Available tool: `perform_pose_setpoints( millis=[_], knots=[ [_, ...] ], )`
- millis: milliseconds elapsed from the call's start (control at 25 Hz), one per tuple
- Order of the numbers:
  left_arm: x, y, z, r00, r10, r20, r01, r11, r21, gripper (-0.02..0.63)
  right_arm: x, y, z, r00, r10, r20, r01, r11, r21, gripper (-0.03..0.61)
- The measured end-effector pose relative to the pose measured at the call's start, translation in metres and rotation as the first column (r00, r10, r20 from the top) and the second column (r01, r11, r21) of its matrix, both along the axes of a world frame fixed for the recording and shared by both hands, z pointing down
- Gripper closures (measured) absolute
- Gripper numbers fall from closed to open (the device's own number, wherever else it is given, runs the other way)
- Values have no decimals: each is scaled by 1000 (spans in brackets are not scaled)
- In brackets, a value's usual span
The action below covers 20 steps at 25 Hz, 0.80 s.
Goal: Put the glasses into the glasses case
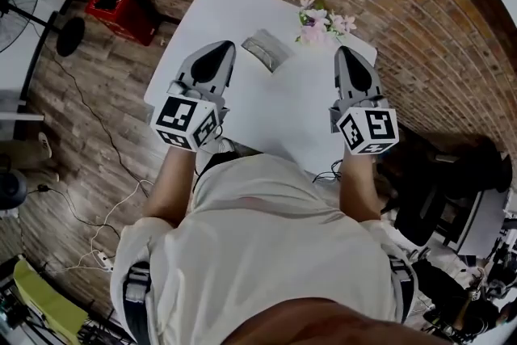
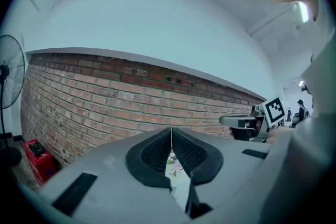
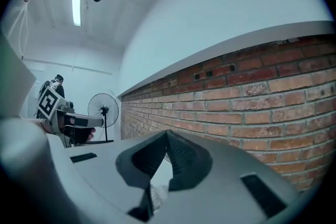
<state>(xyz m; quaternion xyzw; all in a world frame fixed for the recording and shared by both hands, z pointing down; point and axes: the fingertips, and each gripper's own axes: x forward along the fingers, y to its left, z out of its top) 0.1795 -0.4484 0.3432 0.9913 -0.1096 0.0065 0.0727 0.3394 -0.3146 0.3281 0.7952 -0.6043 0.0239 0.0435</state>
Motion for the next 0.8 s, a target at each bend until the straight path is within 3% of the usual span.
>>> perform_pose_setpoints(
  millis=[800],
  knots=[
    [1, 14, -4, 1000, 11, 8, -11, 1000, 0, 595, -7, 7, 10, 999, -44, 13, 44, 999, -10, 526]
  ],
)
